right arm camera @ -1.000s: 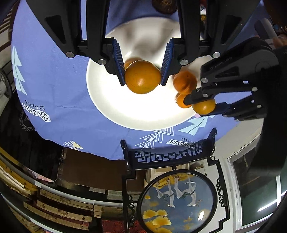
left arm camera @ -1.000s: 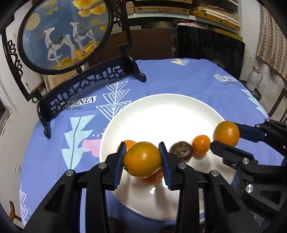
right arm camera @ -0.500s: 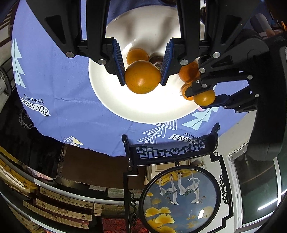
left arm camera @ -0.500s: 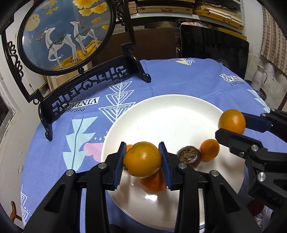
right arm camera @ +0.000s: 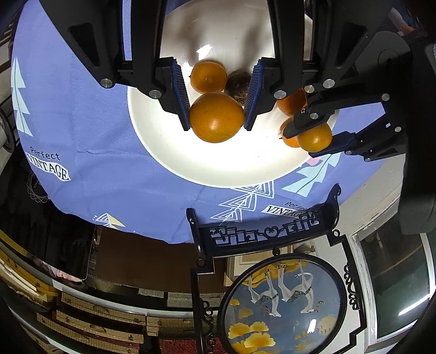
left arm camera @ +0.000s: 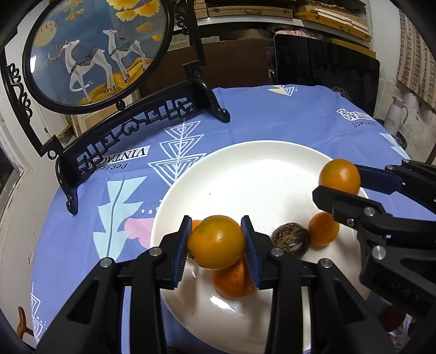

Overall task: Organize fruits
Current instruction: 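Place both tomatoes on the white plate and open both tools, then grasp a dark mangosteen with the left tool while the right tool grasps a red tomato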

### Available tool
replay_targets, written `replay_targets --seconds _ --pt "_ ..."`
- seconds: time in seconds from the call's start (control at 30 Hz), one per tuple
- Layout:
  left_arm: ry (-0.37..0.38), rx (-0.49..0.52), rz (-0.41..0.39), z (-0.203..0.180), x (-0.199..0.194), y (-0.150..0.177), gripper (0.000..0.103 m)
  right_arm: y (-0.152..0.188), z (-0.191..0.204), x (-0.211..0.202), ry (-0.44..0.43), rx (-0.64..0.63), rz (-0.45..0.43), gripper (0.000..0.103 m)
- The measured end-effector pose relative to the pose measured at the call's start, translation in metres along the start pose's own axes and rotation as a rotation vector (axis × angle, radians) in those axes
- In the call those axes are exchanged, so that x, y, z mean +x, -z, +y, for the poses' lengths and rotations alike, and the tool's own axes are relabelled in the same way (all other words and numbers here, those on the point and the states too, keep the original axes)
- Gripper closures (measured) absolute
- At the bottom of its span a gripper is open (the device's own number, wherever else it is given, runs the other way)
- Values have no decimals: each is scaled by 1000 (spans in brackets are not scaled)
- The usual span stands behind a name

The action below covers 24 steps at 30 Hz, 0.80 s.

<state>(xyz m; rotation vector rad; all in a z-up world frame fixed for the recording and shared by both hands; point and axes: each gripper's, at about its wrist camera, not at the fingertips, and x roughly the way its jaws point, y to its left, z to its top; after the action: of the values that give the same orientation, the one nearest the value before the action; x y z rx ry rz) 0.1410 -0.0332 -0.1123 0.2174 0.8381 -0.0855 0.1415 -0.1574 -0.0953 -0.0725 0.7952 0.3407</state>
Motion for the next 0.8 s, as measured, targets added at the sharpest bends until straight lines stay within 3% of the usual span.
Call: replay_targets --seconds 0.13,0.2,0.23,0.3,0.73,0.8 --pt "-6 -7 13 2 5 0 66 -1 -1 7 7 0 14 63" --pt "-13 -12 14 4 6 0 58 0 -1 10 6 4 23 63" --pt "-16 -16 10 4 5 0 47 0 -2 10 1 9 22 62" --pt "-26 -27 -6 8 2 0 38 0 -3 4 8 21 -6 49" --pt "-18 -36 -36 18 -46 19 37 16 -1 -48 -11 41 -20 44" --pt "-9 -38 -42 23 -58 25 34 23 3 -58 -14 40 -22 39"
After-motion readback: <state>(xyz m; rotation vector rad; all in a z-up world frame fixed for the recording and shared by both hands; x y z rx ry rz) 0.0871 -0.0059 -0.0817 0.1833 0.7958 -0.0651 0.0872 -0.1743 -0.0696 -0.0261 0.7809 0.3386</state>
